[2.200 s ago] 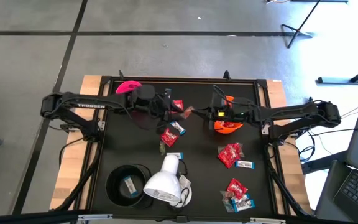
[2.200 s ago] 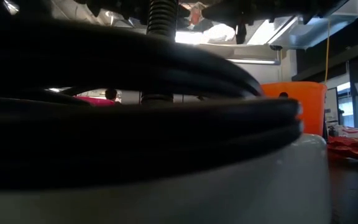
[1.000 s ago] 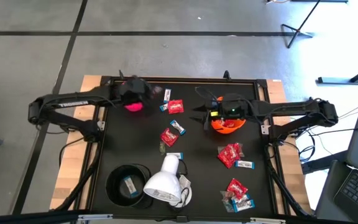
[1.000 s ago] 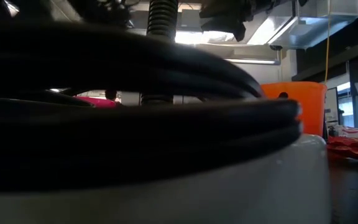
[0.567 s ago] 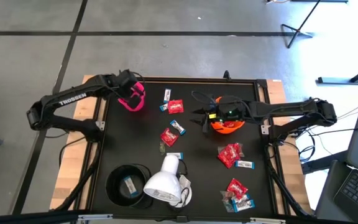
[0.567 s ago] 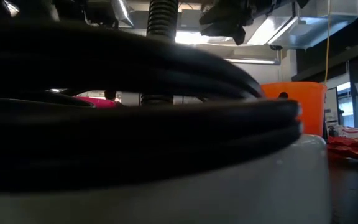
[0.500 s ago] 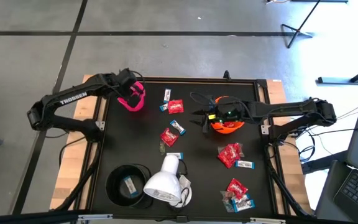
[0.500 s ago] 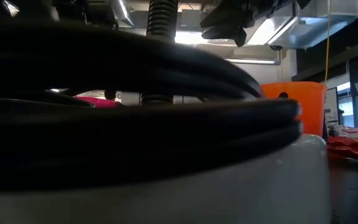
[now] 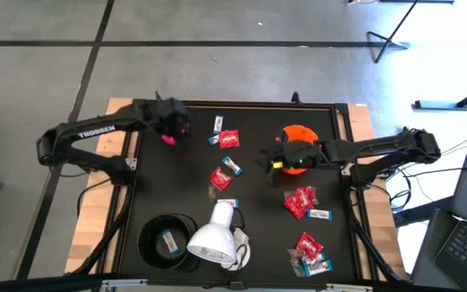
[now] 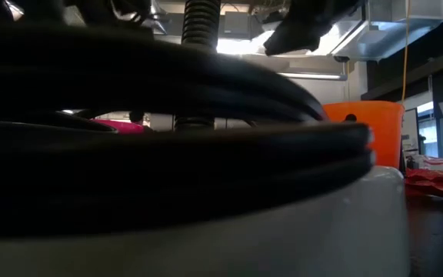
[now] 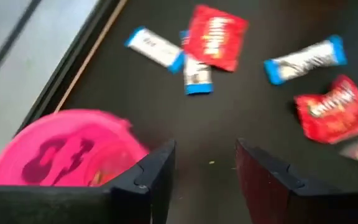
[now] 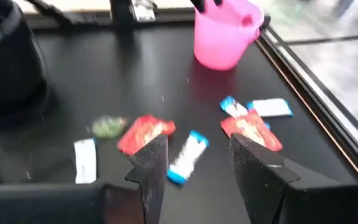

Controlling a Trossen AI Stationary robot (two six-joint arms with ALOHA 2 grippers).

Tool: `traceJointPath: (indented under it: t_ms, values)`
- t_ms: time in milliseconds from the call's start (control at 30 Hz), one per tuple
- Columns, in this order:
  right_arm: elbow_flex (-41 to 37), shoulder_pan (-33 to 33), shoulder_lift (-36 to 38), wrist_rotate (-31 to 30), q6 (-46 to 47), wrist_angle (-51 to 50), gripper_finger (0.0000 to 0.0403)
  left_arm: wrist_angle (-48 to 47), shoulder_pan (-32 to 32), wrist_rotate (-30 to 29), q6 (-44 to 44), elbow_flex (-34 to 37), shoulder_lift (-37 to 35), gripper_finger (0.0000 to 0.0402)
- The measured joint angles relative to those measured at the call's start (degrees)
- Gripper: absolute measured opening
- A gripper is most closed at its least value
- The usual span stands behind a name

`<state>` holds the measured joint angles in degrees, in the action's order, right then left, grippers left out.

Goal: Sort candy
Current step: Put the green gummy into the pink bucket

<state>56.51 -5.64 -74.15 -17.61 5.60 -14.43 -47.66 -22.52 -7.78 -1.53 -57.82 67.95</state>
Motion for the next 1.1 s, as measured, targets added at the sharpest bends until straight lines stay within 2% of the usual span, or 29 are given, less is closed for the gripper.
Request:
traceJointPath:
  t_ms: [167,367,500,700,900,1100]
  values:
    - [0.02,-5.79,0.06,-7.34,2.51,-10.45,0.017,2.03,11.57,-0.62,-0.89,0.0,1.58,0.0153]
    - [0.02,-13.91,2.64,-11.93,14.73,-21.39,0.017,3.87,21.32,-2.28,-5.08,1.47,5.74,0.0153]
    - [0.02,-20.86,3.43,-18.85,20.44,-23.02,0.017,10.65,24.53,-2.27,-6.37,5.74,8.39,0.0153]
    - [0.02,-29.81,4.28,-26.46,28.62,-28.34,0.017,22.92,28.9,1.79,-13.81,11.01,10.34,0.0153]
    - [0.02,-36.09,5.05,-34.59,36.17,-30.06,0.017,33.52,32.51,-3.91,-18.14,13.87,10.48,0.0153]
    - [0.02,-38.44,4.9,-39.57,40.24,-29.76,0.017,40.65,33.78,-7.71,-19.09,15.25,10.48,0.0153]
